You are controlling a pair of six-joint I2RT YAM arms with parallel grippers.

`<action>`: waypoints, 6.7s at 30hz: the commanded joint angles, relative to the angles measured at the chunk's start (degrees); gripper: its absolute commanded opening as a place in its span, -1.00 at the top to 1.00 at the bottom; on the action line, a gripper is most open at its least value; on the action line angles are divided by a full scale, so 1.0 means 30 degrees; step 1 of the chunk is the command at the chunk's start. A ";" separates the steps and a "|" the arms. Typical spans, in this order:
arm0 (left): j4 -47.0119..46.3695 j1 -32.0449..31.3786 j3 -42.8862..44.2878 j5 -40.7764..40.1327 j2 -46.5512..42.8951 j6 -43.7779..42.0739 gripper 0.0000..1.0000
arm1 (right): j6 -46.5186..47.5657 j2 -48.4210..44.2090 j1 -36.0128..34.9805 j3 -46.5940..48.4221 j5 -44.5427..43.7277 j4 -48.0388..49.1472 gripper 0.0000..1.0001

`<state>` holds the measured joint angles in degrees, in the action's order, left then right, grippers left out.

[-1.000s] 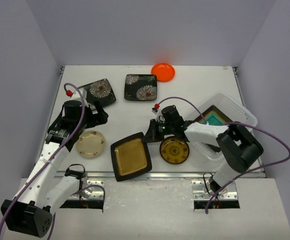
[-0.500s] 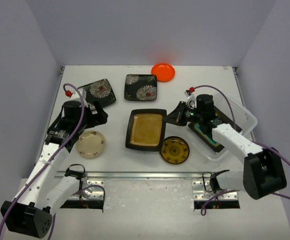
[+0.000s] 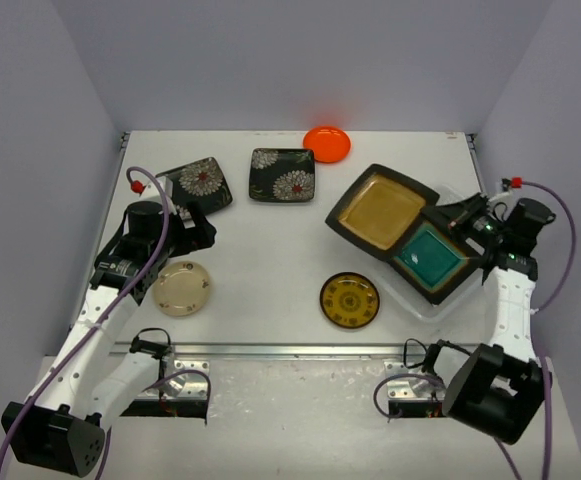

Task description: Place the plates into the plastic bin on the countertop

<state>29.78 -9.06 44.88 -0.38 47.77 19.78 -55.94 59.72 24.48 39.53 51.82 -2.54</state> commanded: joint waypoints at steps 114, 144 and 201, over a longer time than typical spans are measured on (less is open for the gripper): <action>-0.8438 -0.4561 1.2755 -0.6852 2.6237 2.1639 0.63 | 0.9903 -0.0992 -1.1512 0.4395 -1.0110 -0.9622 -0.98; -2.2026 -0.4480 -0.1239 0.4780 1.1422 1.3431 1.00 | 1.2861 1.0555 -1.3304 1.1982 -0.5870 -0.8939 -0.87; -0.3031 -0.4451 0.0434 0.1644 0.0630 0.4692 -1.00 | 0.6706 -0.2411 0.0101 0.0989 -0.5961 -0.8574 1.00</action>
<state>10.52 -22.52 45.45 7.88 50.88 39.06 -30.06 54.53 19.33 41.01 32.42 -30.79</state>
